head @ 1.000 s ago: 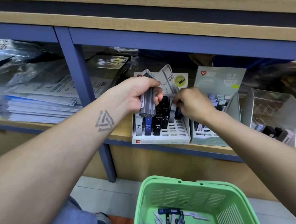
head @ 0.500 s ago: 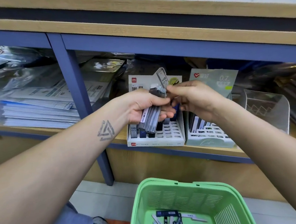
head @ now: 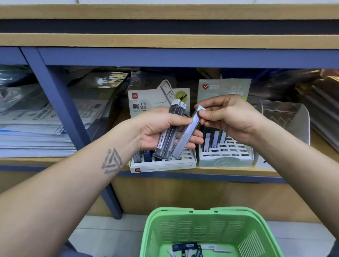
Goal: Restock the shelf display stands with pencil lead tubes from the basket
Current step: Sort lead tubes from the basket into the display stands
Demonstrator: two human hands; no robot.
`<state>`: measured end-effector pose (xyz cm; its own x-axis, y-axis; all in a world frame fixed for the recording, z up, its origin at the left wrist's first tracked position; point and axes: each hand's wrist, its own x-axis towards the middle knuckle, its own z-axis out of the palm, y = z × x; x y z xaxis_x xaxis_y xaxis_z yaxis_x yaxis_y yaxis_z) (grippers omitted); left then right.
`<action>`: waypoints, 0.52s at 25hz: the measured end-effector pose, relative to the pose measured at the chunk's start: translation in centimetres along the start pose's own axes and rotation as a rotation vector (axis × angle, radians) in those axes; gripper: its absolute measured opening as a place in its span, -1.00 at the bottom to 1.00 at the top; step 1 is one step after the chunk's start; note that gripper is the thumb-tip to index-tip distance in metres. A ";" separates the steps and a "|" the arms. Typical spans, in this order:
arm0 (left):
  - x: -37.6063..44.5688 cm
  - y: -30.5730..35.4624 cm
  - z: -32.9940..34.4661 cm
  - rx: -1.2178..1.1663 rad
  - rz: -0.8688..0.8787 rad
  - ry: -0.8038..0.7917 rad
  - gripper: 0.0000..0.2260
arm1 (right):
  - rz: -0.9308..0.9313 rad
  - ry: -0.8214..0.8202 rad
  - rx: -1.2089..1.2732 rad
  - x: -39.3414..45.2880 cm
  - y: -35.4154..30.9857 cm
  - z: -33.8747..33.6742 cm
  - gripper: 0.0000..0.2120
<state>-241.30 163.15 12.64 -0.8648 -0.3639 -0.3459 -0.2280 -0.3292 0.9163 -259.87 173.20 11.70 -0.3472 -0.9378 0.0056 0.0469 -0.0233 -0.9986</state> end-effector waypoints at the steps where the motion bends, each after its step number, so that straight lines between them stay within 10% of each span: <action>1: 0.2 0.1 0.5 0.028 0.008 0.018 -0.78 | -0.004 0.014 0.008 -0.2 -0.1 -0.6 -0.83; 13: 5.0 1.8 5.0 0.230 0.210 0.411 -0.94 | -0.163 0.287 -0.478 -1.5 -1.4 -9.8 -0.89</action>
<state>-248.31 165.05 13.57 -0.6661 -0.7288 -0.1583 -0.2011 -0.0288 0.9791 -268.62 178.02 12.61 -0.5577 -0.8020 0.2140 -0.4337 0.0617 -0.8989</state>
